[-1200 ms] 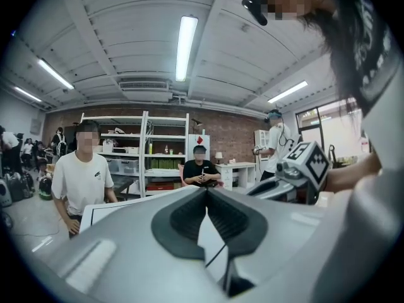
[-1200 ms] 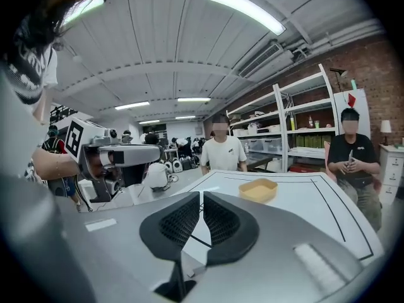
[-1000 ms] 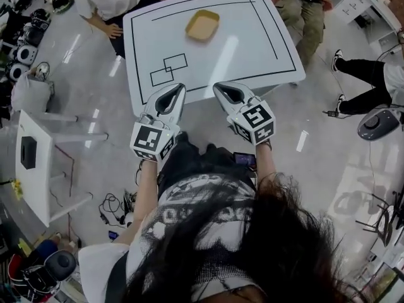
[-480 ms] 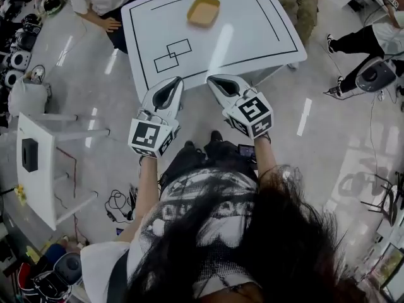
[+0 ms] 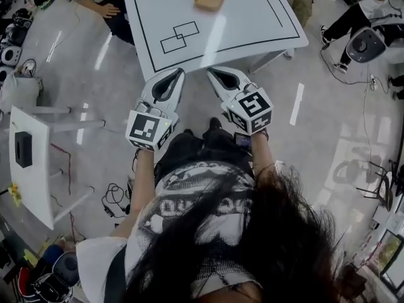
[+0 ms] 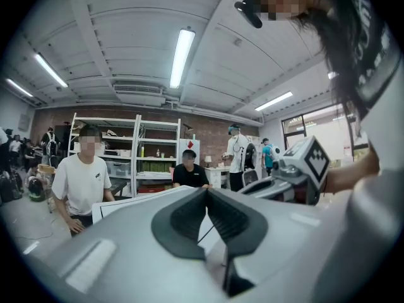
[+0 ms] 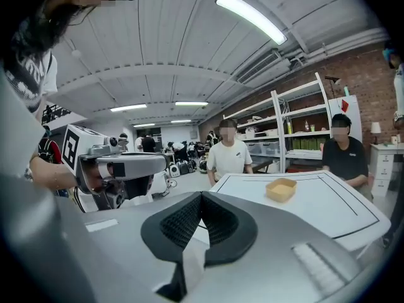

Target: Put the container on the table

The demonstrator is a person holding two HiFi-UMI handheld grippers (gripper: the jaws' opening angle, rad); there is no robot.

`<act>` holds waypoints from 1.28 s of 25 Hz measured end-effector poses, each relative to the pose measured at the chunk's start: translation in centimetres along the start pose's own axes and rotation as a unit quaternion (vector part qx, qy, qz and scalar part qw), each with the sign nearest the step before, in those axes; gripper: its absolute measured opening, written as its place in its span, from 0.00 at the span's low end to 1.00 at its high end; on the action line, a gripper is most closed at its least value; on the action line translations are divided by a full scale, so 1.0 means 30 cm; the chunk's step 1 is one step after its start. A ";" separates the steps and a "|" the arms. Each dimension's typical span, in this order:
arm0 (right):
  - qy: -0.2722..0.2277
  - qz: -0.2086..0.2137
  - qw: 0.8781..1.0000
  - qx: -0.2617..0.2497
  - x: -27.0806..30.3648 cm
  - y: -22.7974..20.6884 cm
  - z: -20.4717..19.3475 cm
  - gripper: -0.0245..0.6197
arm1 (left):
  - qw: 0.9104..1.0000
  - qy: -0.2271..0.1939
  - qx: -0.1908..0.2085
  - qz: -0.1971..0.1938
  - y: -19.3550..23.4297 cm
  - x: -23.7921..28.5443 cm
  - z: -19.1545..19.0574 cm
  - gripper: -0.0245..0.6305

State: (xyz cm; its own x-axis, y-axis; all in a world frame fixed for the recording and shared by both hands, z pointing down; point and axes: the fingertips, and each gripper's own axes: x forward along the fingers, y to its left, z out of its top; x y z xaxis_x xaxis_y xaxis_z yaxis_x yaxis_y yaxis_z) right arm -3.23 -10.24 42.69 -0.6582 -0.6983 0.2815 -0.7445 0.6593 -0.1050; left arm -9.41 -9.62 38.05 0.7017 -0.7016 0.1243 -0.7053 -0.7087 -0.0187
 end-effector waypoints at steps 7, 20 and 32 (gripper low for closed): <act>0.004 -0.017 1.000 -0.010 0.008 0.089 -0.009 0.04 | 1.000 -0.005 0.000 -0.018 0.004 -0.080 -0.016 0.04; 0.003 -0.036 0.999 -0.017 0.019 0.146 -0.002 0.04 | 0.999 -0.015 0.001 -0.041 0.013 -0.128 -0.017 0.04; 0.005 -0.046 0.999 -0.020 0.042 0.167 -0.006 0.04 | 0.998 -0.017 0.005 -0.053 0.034 -0.134 -0.024 0.04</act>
State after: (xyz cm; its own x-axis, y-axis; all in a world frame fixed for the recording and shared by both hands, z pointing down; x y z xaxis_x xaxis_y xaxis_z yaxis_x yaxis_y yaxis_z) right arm -7.77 -7.76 42.70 -0.5858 -0.7538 0.2977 -0.7965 0.6033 -0.0399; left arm -13.01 -7.46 38.23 0.7750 -0.6252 0.0924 -0.6265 -0.7793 -0.0176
